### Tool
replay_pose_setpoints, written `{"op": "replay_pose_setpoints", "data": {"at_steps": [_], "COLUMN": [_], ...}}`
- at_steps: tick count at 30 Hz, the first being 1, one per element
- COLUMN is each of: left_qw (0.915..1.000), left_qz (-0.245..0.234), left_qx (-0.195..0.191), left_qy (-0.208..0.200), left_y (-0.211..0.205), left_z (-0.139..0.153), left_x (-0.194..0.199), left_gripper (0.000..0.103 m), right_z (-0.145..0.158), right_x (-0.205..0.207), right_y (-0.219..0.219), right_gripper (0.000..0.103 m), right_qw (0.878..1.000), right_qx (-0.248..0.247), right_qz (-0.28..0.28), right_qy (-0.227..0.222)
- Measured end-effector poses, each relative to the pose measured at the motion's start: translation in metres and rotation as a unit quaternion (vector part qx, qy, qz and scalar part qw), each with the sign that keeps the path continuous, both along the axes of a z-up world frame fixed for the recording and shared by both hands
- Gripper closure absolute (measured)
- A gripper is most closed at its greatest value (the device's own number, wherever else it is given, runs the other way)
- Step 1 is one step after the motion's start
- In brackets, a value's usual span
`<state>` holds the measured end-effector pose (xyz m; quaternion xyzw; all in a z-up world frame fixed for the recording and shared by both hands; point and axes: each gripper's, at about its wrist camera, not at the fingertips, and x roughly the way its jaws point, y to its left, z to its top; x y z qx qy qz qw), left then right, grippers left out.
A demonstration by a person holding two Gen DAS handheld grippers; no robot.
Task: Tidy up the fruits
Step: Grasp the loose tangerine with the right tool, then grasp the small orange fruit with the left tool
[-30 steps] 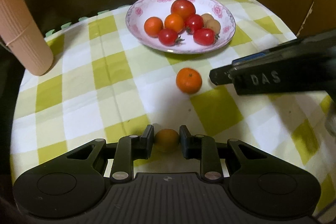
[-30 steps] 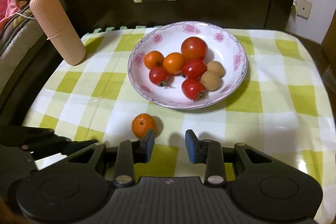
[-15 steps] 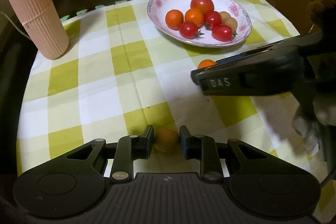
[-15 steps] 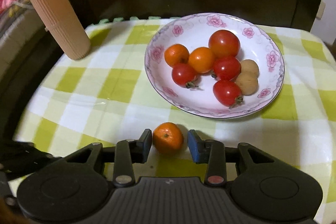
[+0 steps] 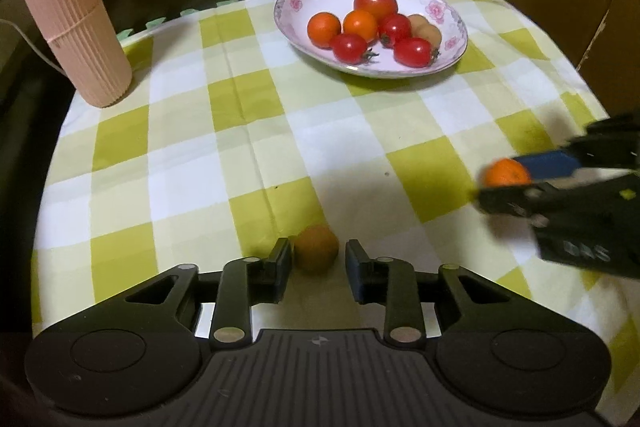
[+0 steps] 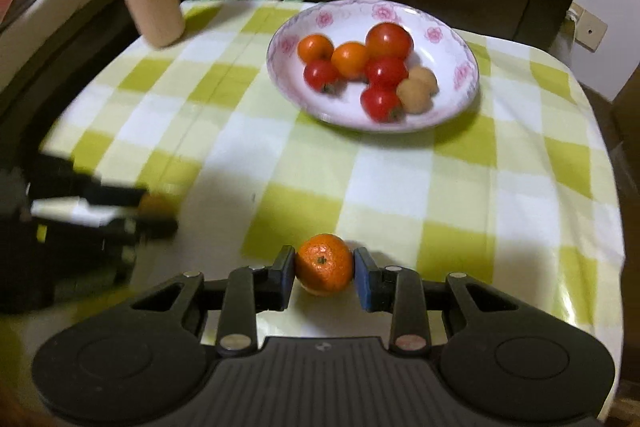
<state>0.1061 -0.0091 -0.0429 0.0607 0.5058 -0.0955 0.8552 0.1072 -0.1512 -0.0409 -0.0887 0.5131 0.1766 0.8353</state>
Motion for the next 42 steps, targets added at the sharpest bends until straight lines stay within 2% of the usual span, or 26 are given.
{"op": "replay_pose_setpoints", "data": {"at_steps": [2,4,5,17,27,28,32,42], "left_qw": [1.0,1.0,0.9999,0.9999,1.0,1.0,1.0,0.9998], "left_qz": [0.0,0.005,0.008,0.0,0.0,0.002,0.007,0.0], "left_qx": [0.004,0.003,0.001,0.0,0.007,0.006,-0.002,-0.016], "left_qy": [-0.002,-0.004,-0.006,-0.011,-0.007,-0.006,-0.003,-0.01], "left_y": [0.0,0.002,0.003,-0.001,-0.001,-0.001,0.0,-0.003], "left_z": [-0.002,-0.001,0.0,-0.001,-0.002,-0.002,-0.001,0.007], "left_x": [0.0,-0.002,-0.003,0.0,0.001,0.0,0.001,0.003], "left_gripper": [0.056,0.043,0.041,0.039,0.058,0.063,0.071,0.071], "right_z": [0.0,-0.003,-0.004,-0.012,-0.012,-0.012,-0.012,-0.002], "right_x": [-0.008,-0.011,-0.012,-0.017,-0.016,-0.017,-0.021,-0.012], "right_y": [-0.002,-0.002,-0.002,-0.012,-0.009,-0.008,-0.003,-0.005], "right_gripper": [0.073,0.073,0.073,0.067,0.067,0.068,0.073,0.073], "right_qw": [1.0,1.0,1.0,1.0,1.0,1.0,1.0,1.0], "right_qx": [-0.001,-0.001,-0.001,0.016,0.014,0.012,0.003,0.017], "right_qz": [0.002,-0.003,-0.004,-0.004,0.004,0.006,0.018,0.006], "right_qy": [-0.001,-0.002,0.002,0.019,0.014,0.014,0.01,0.001]}}
